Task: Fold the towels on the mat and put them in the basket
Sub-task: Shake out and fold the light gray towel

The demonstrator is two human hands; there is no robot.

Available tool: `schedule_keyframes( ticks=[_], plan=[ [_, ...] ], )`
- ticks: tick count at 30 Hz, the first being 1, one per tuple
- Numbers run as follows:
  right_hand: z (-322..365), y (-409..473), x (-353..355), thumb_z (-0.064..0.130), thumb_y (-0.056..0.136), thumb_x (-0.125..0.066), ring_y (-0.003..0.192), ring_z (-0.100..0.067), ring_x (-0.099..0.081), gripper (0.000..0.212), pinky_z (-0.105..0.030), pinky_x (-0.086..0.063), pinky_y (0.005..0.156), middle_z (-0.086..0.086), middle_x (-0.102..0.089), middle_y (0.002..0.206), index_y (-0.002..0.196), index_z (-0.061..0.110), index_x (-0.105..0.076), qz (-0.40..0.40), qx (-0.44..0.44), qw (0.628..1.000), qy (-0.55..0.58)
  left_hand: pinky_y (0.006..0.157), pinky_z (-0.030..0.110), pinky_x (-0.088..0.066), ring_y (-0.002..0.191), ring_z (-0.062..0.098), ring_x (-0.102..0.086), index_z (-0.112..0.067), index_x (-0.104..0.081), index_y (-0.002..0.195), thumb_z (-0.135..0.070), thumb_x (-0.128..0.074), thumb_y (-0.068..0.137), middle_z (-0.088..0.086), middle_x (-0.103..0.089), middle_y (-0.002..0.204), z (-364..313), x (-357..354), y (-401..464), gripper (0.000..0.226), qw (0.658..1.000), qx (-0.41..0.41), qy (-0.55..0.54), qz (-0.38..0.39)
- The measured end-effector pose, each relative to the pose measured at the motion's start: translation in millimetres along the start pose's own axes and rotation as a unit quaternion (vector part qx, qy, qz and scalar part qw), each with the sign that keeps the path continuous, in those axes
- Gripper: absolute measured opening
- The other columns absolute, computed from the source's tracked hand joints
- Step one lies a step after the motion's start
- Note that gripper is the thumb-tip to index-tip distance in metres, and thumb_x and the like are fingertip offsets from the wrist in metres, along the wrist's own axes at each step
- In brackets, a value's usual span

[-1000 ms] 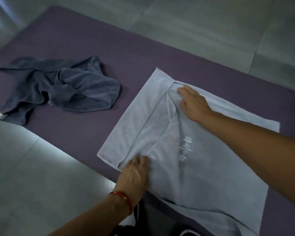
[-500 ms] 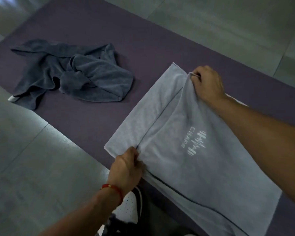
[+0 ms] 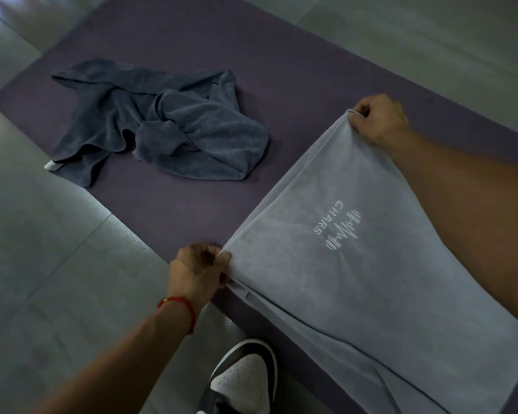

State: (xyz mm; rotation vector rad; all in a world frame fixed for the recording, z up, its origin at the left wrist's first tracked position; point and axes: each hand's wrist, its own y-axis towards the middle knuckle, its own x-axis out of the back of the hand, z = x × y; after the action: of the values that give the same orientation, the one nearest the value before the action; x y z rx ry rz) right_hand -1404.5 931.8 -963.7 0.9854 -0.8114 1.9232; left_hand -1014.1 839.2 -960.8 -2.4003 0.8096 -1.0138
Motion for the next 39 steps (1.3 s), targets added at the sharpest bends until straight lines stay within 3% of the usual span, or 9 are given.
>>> schedule_keyframes(
  ticks=[5,13,20,24,27,31,33,36,39],
  plan=[
    [0.4,4.1,-9.7,0.032,0.091,-0.069,0.098,-0.027,-0.067,0.019,-0.034,-0.052,0.083,-0.011,-0.072,0.104,0.092,0.014,-0.074,-0.02,-0.004,1.0,0.02,0.065,0.038,-0.062,0.062,0.024,-0.071,-0.014,-0.071,0.078,-0.016,-0.068,0.091,0.007,-0.072,0.067,-0.5,5.3,2.9,0.013,0.998,-0.016,0.058,-0.007],
    [3.3,5.7,-16.1,0.031,0.085,-0.074,0.106,-0.019,-0.066,0.019,-0.029,-0.051,0.086,-0.006,-0.074,0.105,0.092,0.013,-0.076,-0.022,-0.032,0.998,0.045,0.07,0.04,-0.061,0.069,0.02,-0.07,-0.022,-0.07,0.081,-0.017,-0.077,0.082,-0.002,-0.07,0.077,3.6,13.1,7.6,0.008,0.989,-0.063,0.13,-0.009],
    [3.8,4.2,-8.2,0.029,0.086,-0.072,0.094,-0.016,-0.06,0.029,-0.026,-0.047,0.084,0.0,-0.065,0.096,0.112,0.018,-0.065,-0.011,-0.009,0.998,0.054,0.062,0.015,-0.04,0.076,0.011,-0.055,-0.017,-0.061,0.108,-0.019,-0.069,0.089,-0.006,-0.058,0.089,5.7,11.6,6.9,0.021,0.961,-0.13,0.241,0.021],
    [6.1,-4.2,14.1,0.026,0.093,-0.063,0.101,-0.023,-0.065,0.022,-0.028,-0.047,0.086,-0.006,-0.072,0.104,0.107,0.014,-0.074,0.04,0.045,0.998,0.005,0.063,0.027,-0.051,0.069,0.017,-0.063,-0.018,-0.063,0.089,-0.017,-0.069,0.086,-0.003,-0.066,0.078,-1.1,17.0,7.7,0.007,0.946,-0.136,0.289,0.051],
    [5.6,-19.4,44.4,0.026,0.093,-0.062,0.091,-0.017,-0.063,0.018,-0.023,-0.042,0.077,-0.001,-0.07,0.098,0.102,0.016,-0.073,0.03,0.084,0.996,0.006,0.065,0.033,-0.058,0.063,0.018,-0.068,-0.019,-0.067,0.069,-0.014,-0.074,0.081,0.001,-0.069,0.064,-12.0,26.9,12.6,0.014,0.946,-0.12,0.292,0.072],
    [5.0,-54.4,105.8,0.026,0.09,-0.06,0.087,-0.013,-0.059,0.013,-0.025,-0.042,0.076,0.008,-0.065,0.091,0.097,0.022,-0.071,0.0,0.112,0.994,-0.007,0.047,0.014,-0.047,0.049,0.01,-0.065,-0.016,-0.065,0.07,-0.001,-0.069,0.084,0.006,-0.068,0.063,-32.6,33.9,-0.5,0.02,0.962,-0.129,0.233,0.059],
    [3.2,-78.9,145.8,0.019,0.088,-0.061,0.084,-0.012,-0.058,0.013,-0.023,-0.039,0.073,0.008,-0.064,0.088,0.096,0.022,-0.07,-0.007,0.125,0.992,-0.028,0.047,0.013,-0.045,0.051,0.013,-0.066,-0.012,-0.066,0.074,-0.001,-0.067,0.085,0.006,-0.069,0.064,-46.2,36.2,-16.3,0.016,0.96,-0.164,0.219,0.057],
    [-0.2,-123.8,207.6,0.013,0.088,-0.062,0.086,-0.012,-0.059,0.015,-0.023,-0.04,0.075,0.007,-0.063,0.09,0.096,0.024,-0.067,-0.022,0.119,0.991,-0.064,0.062,0.03,-0.05,0.065,0.023,-0.066,-0.016,-0.065,0.073,-0.004,-0.067,0.084,0.002,-0.069,0.064,-69.9,44.8,-39.7,0.017,0.934,-0.257,0.244,0.043],
    [-6.0,-177.0,271.1,0.007,0.087,-0.065,0.091,-0.018,-0.062,0.017,-0.025,-0.04,0.076,0.005,-0.063,0.092,0.093,0.023,-0.064,-0.064,0.094,0.99,-0.087,0.058,0.031,-0.046,0.06,0.021,-0.06,-0.016,-0.062,0.072,0.001,-0.063,0.084,0.001,-0.065,0.065,-106.2,54.3,-66.2,0.021,0.909,-0.349,0.225,0.029]
  ],
)
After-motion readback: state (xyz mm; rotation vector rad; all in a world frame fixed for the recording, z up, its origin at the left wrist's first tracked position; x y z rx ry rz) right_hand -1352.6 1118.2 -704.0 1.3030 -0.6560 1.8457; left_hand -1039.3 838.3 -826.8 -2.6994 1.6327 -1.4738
